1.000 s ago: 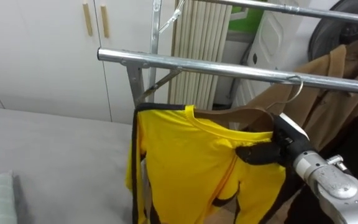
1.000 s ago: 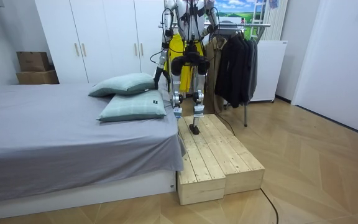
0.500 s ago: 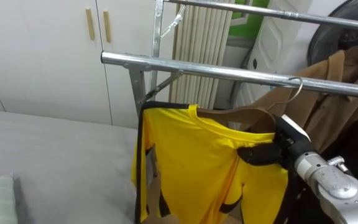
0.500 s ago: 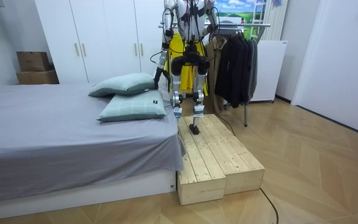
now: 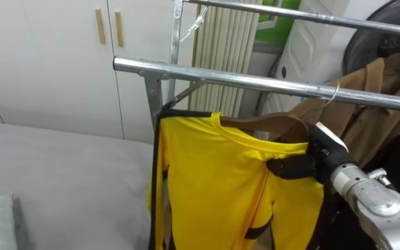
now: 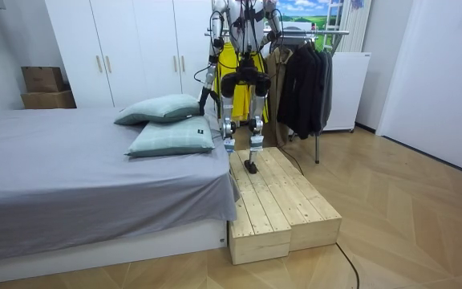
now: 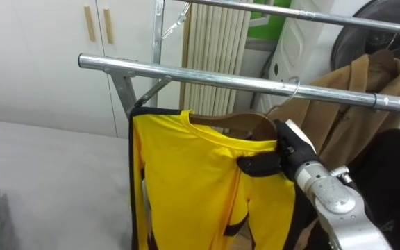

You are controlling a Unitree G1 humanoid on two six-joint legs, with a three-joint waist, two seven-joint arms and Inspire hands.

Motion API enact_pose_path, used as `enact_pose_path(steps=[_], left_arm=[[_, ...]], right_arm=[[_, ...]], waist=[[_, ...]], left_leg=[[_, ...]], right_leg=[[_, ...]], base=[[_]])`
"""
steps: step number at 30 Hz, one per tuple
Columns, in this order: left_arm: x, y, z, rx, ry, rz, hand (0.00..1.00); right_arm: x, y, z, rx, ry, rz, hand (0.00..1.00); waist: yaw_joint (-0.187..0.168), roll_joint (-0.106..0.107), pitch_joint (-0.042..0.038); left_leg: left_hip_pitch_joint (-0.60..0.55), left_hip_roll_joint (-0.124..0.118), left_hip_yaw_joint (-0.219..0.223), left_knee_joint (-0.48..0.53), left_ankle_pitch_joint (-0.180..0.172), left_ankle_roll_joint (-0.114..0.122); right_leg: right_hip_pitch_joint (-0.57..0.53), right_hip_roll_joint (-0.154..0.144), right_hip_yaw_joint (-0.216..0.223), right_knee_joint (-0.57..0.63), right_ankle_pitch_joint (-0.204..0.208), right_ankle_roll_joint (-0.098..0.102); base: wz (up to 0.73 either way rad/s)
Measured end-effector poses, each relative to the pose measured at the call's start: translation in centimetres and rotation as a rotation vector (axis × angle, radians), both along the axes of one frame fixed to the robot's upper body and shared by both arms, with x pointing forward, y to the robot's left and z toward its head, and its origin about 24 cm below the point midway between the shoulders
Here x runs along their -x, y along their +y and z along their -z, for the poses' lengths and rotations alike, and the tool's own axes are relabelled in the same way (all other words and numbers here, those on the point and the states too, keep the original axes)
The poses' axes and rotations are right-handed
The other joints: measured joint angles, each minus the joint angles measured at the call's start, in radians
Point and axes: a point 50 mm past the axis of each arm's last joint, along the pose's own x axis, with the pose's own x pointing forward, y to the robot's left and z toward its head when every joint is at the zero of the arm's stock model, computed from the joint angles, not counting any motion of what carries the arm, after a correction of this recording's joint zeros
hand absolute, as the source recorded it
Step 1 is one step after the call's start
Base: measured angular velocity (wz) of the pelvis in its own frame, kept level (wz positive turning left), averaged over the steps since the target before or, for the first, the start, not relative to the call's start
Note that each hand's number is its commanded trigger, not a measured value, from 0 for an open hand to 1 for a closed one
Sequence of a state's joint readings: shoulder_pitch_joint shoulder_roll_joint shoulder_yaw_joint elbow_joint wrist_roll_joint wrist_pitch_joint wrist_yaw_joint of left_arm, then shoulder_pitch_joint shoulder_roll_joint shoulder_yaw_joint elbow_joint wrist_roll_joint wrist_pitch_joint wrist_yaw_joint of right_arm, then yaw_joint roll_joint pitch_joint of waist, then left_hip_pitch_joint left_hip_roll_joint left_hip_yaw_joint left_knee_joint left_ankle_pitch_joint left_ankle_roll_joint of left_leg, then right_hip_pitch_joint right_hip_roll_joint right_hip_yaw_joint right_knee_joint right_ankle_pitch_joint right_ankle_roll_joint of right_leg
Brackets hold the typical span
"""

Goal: Hang clothes

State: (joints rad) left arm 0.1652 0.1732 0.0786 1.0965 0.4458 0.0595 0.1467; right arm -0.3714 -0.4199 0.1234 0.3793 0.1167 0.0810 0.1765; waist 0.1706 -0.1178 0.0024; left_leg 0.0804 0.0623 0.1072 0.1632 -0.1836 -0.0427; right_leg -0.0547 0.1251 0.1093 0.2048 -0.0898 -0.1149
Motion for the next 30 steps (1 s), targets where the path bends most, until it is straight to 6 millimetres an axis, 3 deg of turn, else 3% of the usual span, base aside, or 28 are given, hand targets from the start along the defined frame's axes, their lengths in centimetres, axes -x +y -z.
enact_pose_path(steps=[12, 17, 30], left_arm=[[0.2, 0.0, -0.1, -0.001, -0.004, 0.0, 0.0], [0.1, 0.0, -0.2, -0.001, -0.018, 0.004, 0.0], [0.2, 0.0, -0.1, 0.011, -0.007, 0.002, 0.0]], right_arm=[[0.0, -0.4, -0.4, 0.015, -0.004, -0.005, 1.0], [0.0, -0.9, -0.5, 0.002, -0.007, 0.013, 1.0], [0.1, -2.3, 0.6, -0.015, 0.063, 0.036, 1.0]], waist=[[0.001, -0.01, 0.0023], [0.001, -0.011, 0.0103], [0.0, -0.013, 0.0112]], left_leg=[[0.002, 0.0, 0.0, 0.0, 0.0, 0.0], [0.001, -0.002, -0.011, 0.0, 0.0, 0.0], [0.001, -0.003, -0.016, 0.0, 0.0, 0.0]], right_leg=[[0.003, 0.0, -0.001, 0.0, 0.0, 0.0], [0.002, -0.001, -0.005, -0.001, -0.002, 0.001], [0.005, -0.003, -0.007, -0.002, -0.007, -0.001]], base=[[0.0], [0.03], [0.01]])
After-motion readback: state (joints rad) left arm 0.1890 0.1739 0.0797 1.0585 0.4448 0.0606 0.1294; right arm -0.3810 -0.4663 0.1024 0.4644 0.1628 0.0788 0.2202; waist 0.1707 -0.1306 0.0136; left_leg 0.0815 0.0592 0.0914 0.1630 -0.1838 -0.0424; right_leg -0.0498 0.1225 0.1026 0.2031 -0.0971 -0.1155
